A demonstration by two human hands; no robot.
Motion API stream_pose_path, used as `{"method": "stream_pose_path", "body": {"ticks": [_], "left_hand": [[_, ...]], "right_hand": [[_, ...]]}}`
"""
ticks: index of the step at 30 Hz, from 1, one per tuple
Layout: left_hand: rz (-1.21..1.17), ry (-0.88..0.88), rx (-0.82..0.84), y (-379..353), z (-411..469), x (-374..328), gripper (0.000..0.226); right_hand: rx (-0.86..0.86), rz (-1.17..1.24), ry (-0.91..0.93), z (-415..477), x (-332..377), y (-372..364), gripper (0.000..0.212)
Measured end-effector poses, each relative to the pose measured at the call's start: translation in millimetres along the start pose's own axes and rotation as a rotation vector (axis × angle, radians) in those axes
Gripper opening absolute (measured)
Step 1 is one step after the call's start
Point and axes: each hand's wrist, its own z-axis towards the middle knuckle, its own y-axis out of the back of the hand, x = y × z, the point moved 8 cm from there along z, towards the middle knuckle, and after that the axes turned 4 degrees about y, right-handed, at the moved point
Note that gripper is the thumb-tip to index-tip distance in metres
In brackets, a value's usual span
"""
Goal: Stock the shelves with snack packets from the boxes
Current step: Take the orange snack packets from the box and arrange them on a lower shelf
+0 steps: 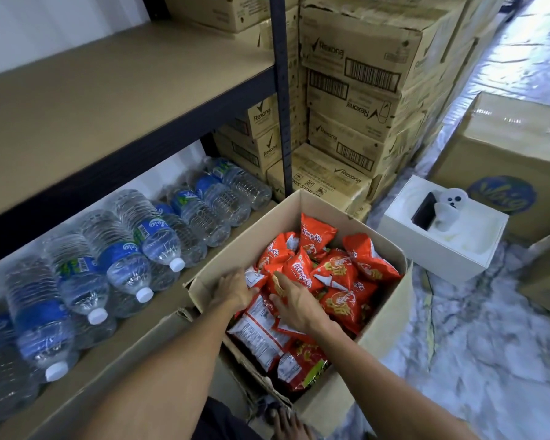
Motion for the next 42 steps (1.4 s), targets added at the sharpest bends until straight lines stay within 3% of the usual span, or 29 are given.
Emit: {"method": "stream_pose_path", "body": {"ticks": [7, 14, 18, 21, 24, 26, 32, 37, 42], "left_hand": [[-0.152, 0.006, -0.077, 23, -6, 6, 0.041], [-0.434, -0.054, -0.089, 45, -15, -12, 0.033], [-0.475, -0.020, -0.026, 42, -20, -12, 0.029], [-0.476, -0.024, 0.007, 37, -20, -10, 0.046], [-0.504, 0.002, 0.058, 35, -19, -8, 0.102], [-0.520, 0.020, 0.105, 28, -15, -7, 0.113], [-0.336, 0.049, 0.021, 38, -23, -6, 0.109], [-0.341, 0.076, -0.085, 52, -26, 4, 0.073], [-0.332, 0.036, -0.107, 57, -33, 1, 0.070]], "right_hand": [[-0.014, 0.062, -0.015, -3, -1, 6, 0.054], [-0.331, 0.084, -0.141, -14, -1, 38, 0.042], [-0.371, 0.081, -0.239, -23, -8, 43, 0.041], [-0.389, 0.130, -0.261, -25, -9, 43, 0.040], [-0.379, 0.183, -0.291, -27, -9, 41, 0.041], [-0.370, 0.201, -0.323, -27, -12, 38, 0.043], [-0.339, 0.354, -0.447, -27, -21, 29, 0.055], [-0.302, 0.457, -0.493, -24, -10, 38, 0.066], [-0.396, 0.510, -0.586, -10, -23, 22, 0.081]]}}
